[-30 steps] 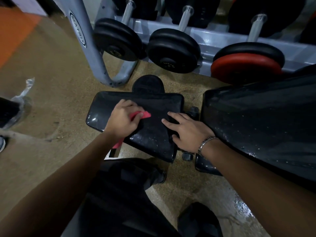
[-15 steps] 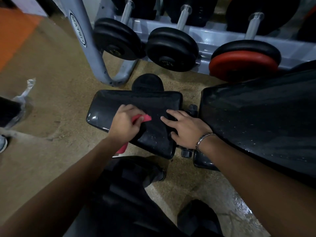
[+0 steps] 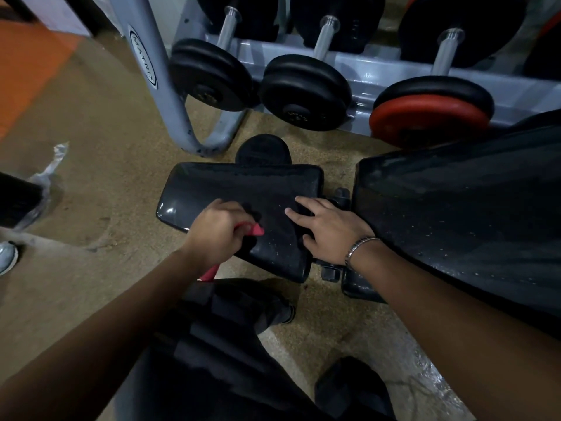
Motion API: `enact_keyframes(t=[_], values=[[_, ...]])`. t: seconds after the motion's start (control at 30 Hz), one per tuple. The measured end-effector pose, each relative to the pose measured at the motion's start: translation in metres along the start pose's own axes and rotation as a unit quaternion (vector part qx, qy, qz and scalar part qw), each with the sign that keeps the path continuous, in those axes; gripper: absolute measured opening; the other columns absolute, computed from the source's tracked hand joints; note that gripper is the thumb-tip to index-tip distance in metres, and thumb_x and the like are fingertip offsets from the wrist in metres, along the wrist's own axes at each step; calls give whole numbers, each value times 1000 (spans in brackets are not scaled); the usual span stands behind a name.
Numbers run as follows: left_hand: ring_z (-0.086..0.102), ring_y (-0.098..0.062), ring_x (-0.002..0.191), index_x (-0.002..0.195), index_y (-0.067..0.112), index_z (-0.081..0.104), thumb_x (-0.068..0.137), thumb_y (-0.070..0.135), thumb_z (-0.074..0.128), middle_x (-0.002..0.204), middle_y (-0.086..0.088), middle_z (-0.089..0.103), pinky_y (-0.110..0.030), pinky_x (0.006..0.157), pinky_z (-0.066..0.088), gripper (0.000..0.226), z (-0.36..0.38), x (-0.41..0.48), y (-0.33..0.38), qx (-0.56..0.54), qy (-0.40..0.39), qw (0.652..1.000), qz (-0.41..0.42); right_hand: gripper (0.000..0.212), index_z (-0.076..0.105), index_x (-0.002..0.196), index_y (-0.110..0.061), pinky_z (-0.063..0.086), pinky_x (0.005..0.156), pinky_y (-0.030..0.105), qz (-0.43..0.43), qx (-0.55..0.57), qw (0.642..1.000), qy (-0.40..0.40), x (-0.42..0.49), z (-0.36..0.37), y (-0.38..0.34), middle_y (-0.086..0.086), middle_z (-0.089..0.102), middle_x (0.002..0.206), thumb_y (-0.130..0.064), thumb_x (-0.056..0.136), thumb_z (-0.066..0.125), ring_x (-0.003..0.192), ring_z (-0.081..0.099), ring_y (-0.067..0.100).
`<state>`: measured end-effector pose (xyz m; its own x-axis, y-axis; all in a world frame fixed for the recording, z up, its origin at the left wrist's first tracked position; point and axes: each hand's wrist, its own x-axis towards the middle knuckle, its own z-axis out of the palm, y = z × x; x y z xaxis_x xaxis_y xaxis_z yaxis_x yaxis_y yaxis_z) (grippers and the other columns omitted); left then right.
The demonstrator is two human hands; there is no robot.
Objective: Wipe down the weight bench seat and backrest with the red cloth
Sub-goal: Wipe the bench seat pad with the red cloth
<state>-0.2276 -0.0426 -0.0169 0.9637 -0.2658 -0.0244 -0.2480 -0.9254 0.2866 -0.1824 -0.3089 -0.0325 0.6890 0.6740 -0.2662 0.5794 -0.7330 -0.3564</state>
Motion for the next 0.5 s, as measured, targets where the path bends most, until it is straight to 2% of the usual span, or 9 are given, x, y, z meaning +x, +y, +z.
enact_keyframes(t=[0.1,0.13,0.23,0.3,0.4,0.43,0.5], values=[[60,-13,87,89,25,81,83,7,71,92,4,73,-30,84,43,21,1,4,23,-10,67,993,-94,64,19,160,-37,49,105,41,-3,3,1000,5,1,-1,1,-4,8,170,-35,102,44,155,12,19],[58,-11,86,88,23,80,82,3,73,90,4,73,-29,83,42,22,3,2,33,-20,80,991,-101,64,19,160,-36,49,106,40,-3,4,1000,6,1,0,1,-3,8,170,-34,102,44,155,12,19],[62,-14,87,90,23,78,82,9,77,89,7,70,-30,84,44,17,6,-12,42,-52,25,996,-62,63,20,160,-37,46,106,39,-2,9,1000,7,0,1,-1,-3,9,170,-34,102,45,155,12,19],[64,-19,85,91,21,77,83,13,78,89,5,68,-33,82,47,11,4,-12,37,-44,-3,996,-72,63,20,160,-37,45,106,38,0,13,1000,6,-1,1,-1,-4,9,170,-34,102,45,155,13,18],[63,-22,82,85,18,77,80,4,75,86,1,69,-31,78,46,15,7,-5,41,-29,63,987,-143,63,20,160,-38,44,106,38,0,12,1000,4,0,-1,0,-4,8,170,-35,102,45,155,12,18],[63,-22,83,85,19,77,80,3,73,86,2,70,-32,79,45,17,9,-4,47,-23,70,987,-143,63,20,160,-38,45,106,39,1,11,1000,5,0,-1,1,-4,8,170,-35,102,45,155,12,18],[63,-16,86,87,26,78,81,5,72,88,7,70,-31,84,43,23,14,-7,48,-25,34,996,-83,63,20,160,-38,45,107,40,3,12,1000,4,0,-1,1,-4,8,170,-34,102,45,155,11,18]])
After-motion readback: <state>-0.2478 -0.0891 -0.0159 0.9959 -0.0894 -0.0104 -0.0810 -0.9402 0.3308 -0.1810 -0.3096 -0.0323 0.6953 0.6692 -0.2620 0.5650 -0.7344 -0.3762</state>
